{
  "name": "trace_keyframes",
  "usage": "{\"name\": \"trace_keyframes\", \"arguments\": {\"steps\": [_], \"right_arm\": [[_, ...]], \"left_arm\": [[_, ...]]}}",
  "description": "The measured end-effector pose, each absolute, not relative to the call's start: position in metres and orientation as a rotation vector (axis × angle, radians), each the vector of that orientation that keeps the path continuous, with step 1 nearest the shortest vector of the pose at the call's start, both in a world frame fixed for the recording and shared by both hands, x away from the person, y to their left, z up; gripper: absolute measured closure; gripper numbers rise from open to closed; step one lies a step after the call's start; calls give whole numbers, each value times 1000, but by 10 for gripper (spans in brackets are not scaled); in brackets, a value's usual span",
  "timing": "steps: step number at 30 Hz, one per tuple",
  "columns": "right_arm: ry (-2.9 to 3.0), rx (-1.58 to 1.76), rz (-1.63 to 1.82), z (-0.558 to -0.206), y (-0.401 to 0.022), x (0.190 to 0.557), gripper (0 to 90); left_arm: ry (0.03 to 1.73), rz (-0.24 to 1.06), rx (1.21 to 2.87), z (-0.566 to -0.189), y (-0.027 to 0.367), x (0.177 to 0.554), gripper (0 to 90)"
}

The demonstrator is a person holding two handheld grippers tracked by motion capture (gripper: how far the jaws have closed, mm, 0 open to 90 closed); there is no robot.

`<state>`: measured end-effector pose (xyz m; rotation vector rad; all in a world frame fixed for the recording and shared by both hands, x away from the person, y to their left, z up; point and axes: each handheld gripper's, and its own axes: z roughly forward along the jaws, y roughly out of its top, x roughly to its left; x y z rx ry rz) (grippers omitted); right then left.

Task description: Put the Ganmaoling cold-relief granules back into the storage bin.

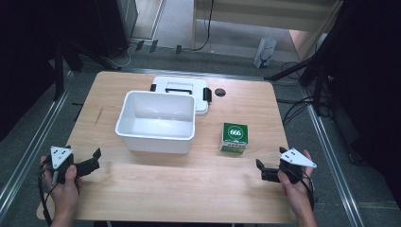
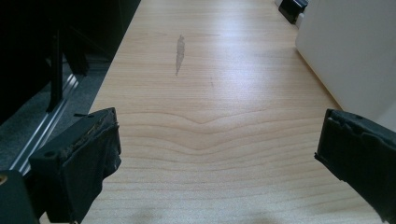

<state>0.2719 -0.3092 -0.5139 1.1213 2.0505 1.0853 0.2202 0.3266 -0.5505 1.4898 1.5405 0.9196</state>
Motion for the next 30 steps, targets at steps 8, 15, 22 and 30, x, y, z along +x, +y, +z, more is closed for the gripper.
{"name": "trace_keyframes", "arguments": {"steps": [8,15,22,30], "right_arm": [[2194,966,917,-487,-293,294,0],[2332,875,797,-473,-277,313,0],[2492,739,660,-466,-254,328,0],[2582,583,507,-453,-228,346,0]], "left_arm": [[1533,913,1498,-551,326,220,0],[1531,899,1491,-551,327,221,0],[1532,891,1486,-551,328,221,0],[1529,888,1485,-551,328,221,0]]}}
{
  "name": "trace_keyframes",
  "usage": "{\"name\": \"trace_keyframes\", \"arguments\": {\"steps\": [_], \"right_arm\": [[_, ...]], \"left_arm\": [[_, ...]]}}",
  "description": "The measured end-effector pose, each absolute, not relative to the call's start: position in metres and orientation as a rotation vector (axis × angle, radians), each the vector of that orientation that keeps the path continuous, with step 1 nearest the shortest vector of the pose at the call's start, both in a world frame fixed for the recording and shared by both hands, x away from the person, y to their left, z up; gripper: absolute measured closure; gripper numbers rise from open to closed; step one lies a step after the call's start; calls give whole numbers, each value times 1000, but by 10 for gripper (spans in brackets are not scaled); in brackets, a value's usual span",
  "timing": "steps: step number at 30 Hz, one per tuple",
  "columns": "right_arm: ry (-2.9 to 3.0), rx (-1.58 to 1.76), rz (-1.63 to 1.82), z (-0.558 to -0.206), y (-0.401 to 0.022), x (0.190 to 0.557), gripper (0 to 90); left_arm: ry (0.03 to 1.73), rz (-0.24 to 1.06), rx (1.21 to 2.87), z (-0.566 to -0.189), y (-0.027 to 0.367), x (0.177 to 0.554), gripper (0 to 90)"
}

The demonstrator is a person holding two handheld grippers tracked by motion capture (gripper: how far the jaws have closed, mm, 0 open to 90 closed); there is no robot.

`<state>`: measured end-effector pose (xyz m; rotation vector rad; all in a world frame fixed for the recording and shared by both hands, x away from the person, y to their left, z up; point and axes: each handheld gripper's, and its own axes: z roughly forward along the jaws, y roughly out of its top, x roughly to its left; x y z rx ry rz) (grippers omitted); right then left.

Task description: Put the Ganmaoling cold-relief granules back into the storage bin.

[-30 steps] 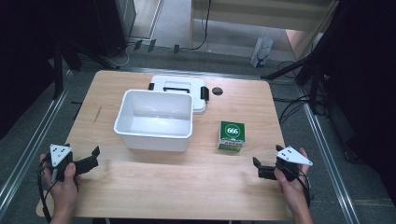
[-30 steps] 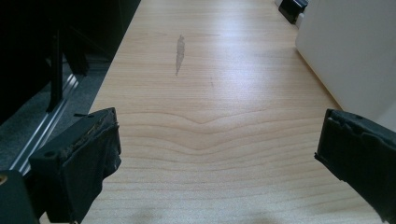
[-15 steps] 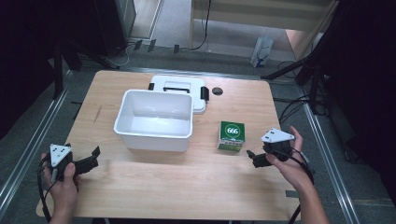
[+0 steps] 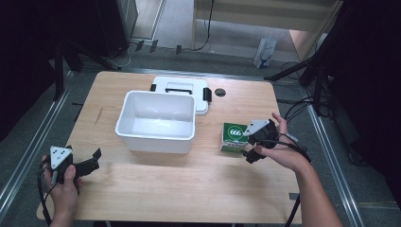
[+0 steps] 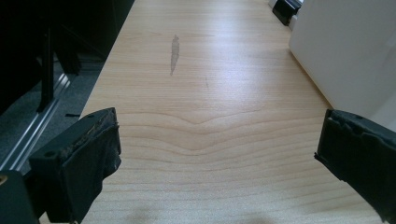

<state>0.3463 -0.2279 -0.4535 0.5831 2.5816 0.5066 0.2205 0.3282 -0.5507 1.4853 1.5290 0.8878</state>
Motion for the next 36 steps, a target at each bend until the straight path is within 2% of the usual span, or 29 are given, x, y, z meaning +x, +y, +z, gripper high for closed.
{"name": "trace_keyframes", "arguments": {"steps": [15,24,26,28,36], "right_arm": [[2729,412,295,-446,-195,374,0],[2814,300,171,-456,-182,389,0],[2822,294,162,-456,-181,391,6],[2830,263,153,-458,-180,398,56],[2894,261,107,-463,-170,409,80]], "left_arm": [[1522,877,1493,-551,328,221,0],[1519,879,1496,-551,328,221,0],[1519,879,1496,-551,328,221,0],[1519,879,1500,-551,328,221,0],[1518,877,1500,-551,328,221,0]]}}
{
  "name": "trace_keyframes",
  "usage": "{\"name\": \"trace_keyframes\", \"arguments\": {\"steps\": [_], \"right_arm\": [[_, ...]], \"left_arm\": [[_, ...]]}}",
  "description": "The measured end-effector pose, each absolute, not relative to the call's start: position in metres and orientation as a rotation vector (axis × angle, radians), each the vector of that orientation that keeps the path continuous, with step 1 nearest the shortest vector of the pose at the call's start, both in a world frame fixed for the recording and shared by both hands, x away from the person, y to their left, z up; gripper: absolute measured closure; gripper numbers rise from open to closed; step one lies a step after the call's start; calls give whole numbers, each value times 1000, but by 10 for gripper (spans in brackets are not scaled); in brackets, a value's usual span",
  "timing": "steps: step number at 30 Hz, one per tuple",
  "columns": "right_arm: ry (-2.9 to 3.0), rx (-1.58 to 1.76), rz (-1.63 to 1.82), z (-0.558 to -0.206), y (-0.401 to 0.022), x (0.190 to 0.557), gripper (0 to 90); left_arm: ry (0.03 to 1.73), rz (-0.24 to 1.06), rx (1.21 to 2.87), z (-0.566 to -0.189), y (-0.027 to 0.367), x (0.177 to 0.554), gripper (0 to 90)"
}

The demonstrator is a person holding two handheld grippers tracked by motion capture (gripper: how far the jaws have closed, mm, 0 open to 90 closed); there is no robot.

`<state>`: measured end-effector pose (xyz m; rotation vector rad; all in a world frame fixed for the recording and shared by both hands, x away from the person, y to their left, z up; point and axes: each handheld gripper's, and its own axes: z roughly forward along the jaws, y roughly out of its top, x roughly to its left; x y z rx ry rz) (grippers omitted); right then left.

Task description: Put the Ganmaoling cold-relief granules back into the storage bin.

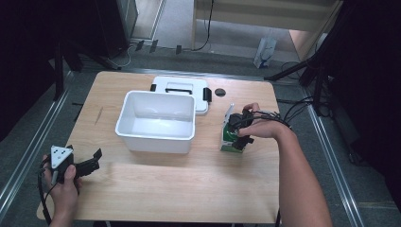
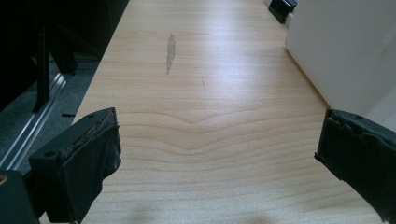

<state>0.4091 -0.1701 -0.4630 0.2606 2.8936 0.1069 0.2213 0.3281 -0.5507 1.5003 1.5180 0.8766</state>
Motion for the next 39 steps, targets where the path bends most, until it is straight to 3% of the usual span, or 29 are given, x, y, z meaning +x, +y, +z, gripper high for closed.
{"name": "trace_keyframes", "arguments": {"steps": [12,21,39], "right_arm": [[2938,267,88,-474,-163,417,114],[2965,267,134,-460,-158,414,162],[2966,222,192,-398,-130,415,163]], "left_arm": [[1519,873,1500,-551,328,221,0],[1518,875,1500,-551,328,221,1],[1518,873,1499,-551,328,221,1]]}}
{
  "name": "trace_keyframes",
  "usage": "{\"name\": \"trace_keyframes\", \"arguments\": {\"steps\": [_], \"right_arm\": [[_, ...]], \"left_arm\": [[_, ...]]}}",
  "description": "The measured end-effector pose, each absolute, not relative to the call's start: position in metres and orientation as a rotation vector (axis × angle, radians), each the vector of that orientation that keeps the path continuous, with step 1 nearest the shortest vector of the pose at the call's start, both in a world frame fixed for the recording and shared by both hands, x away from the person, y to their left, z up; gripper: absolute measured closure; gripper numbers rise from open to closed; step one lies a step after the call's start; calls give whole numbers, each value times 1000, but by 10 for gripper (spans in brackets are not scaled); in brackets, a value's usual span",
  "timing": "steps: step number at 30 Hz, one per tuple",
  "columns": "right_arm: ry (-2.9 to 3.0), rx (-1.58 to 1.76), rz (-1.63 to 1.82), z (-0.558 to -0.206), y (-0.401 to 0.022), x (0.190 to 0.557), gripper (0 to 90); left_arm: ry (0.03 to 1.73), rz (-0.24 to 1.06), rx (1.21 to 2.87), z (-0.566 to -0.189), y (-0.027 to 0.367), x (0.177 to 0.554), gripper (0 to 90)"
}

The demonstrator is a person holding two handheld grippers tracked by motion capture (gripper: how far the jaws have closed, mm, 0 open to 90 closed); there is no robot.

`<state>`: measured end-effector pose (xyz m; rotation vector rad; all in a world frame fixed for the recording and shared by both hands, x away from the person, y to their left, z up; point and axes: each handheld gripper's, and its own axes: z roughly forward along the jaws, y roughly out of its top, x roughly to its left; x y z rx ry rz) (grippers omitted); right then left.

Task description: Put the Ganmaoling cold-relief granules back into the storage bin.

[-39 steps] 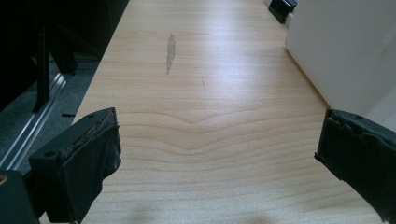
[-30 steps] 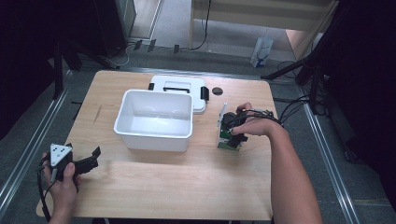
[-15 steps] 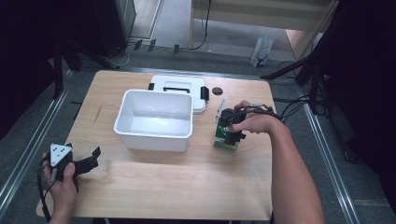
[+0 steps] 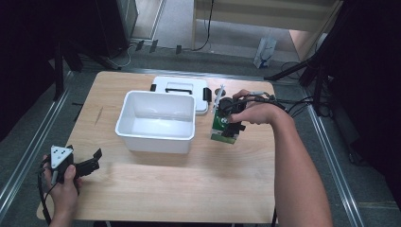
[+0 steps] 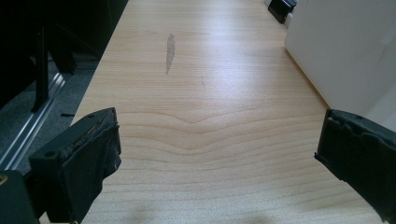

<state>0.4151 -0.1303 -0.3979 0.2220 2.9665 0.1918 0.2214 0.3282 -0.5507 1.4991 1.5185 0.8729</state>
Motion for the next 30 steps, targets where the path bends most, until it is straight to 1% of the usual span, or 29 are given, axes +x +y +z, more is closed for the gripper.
{"name": "trace_keyframes", "arguments": {"steps": [8,9,17,30], "right_arm": [[2973,187,201,-374,-117,415,164],[2966,196,194,-365,-113,415,164],[2963,161,197,-338,-96,414,164],[2957,97,221,-314,-60,413,164]], "left_arm": [[1516,877,1501,-551,328,222,1],[1516,876,1502,-551,328,221,0],[1514,875,1502,-551,328,221,0],[1516,870,1505,-550,328,221,0]]}}
